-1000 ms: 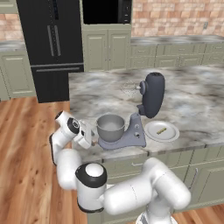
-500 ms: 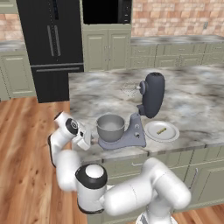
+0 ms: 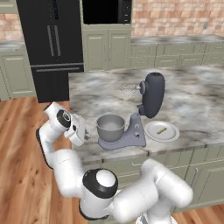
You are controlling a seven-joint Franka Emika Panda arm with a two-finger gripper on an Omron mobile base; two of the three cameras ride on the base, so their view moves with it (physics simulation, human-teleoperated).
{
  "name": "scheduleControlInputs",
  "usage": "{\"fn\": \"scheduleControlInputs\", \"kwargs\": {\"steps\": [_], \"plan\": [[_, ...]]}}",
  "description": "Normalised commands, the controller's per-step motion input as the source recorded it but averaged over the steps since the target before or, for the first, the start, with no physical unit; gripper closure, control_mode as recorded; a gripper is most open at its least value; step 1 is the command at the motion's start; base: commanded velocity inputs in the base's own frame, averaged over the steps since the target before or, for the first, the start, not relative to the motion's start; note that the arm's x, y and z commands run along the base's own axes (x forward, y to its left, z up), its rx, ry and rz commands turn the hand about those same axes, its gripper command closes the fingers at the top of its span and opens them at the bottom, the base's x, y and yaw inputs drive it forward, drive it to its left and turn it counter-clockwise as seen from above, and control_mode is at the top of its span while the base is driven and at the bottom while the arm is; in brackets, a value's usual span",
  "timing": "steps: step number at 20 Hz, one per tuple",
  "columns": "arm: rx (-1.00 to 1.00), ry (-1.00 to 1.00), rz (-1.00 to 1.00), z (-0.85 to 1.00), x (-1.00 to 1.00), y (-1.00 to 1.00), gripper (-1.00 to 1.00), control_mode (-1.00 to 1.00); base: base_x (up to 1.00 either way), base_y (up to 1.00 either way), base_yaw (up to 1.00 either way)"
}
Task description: Add butter and sugar cubes to the stand mixer bowl and then turn on the stand mixer to begin making frosting.
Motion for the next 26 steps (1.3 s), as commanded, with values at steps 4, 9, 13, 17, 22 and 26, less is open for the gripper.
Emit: {"fn": "scheduleControlInputs", "kwargs": {"steps": [4, 9, 13, 17, 22, 26], "plan": [[0.00, -0.11, 0.00, 1.00, -0.45, 0.01, 1.00, -1.00, 0.00, 0.00, 0.00], [0.00, 0.00, 0.00, 0.99, -0.09, -0.10, 1.00, -1.00, 0.00, 0.00, 0.00], [0.00, 0.00, 0.00, 0.38, 0.08, -0.46, 1.00, -1.00, 0.00, 0.00, 0.00], [0.00, 0.00, 0.00, 0.00, 0.38, -0.60, 1.00, -1.00, 0.00, 0.00, 0.00], [0.01, 0.00, 0.00, -0.12, 0.35, -0.57, 1.00, -1.00, 0.00, 0.00, 0.00], [0.01, 0.00, 0.01, -0.45, 0.09, -0.45, 1.00, -1.00, 0.00, 0.00, 0.00]]}}
